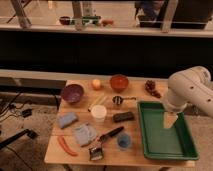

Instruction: Place brush in paper cup

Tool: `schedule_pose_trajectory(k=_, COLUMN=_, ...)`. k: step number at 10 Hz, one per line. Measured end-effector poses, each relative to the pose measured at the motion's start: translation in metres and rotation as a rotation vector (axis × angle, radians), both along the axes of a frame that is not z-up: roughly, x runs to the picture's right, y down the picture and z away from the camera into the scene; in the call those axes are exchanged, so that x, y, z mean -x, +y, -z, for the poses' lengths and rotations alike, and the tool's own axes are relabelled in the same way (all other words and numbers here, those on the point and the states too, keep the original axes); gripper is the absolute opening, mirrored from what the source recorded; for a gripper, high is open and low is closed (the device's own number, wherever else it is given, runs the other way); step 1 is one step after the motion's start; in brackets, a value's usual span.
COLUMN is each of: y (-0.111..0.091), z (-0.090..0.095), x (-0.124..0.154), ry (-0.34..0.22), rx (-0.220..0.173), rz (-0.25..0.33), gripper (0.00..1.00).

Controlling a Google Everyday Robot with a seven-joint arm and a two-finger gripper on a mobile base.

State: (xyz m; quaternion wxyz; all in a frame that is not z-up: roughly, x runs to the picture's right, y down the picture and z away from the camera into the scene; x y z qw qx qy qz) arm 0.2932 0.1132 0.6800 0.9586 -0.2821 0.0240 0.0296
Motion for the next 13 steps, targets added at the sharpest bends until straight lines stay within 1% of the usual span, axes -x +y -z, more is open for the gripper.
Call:
schedule_pose_trajectory(k=3, y=0.0, z=0.0, x=0.0, ry=-0.001, rx=0.0, rz=-0.001, gripper=0.8)
schedule_pose_trajectory(k=4, y=0.001, z=0.0, x=0.001, ry=-0.005, rx=-0.005, rz=-0.003, gripper=0.8)
schedule_pose_trajectory(k=6, y=0.003, z=0.001, x=0.01, ry=-0.024, rx=-0.016, rz=0.002, gripper=0.8)
schedule_pose_trajectory(k=7, y=0.004, z=0.001, x=0.024, ry=-0.044, rx=-0.024, rz=0.005, gripper=0.8)
schedule_pose_trajectory(k=9, y=0.005, z=0.001, x=0.037, ry=-0.065, rx=-0.037, rz=0.02, gripper=0.8)
schedule_pose_trajectory(k=10, y=0.005, z=0.001, x=0.062, ry=-0.1, rx=-0.051, rz=0.058, gripper=0.8)
schedule_pose_trajectory(k=11, y=0.006, z=0.001, x=0.078, ry=-0.123, rx=-0.054, rz=0.077, gripper=0.8)
schedule_pose_trajectory(k=12, y=0.007, z=0.0, x=0.1, ry=-0.156, rx=-0.057, rz=0.109, gripper=0.8)
schedule_pose_trajectory(k=13, y=0.009, z=-0.001, x=0.11, ry=-0.175, rx=-0.058, rz=0.126, gripper=0.8)
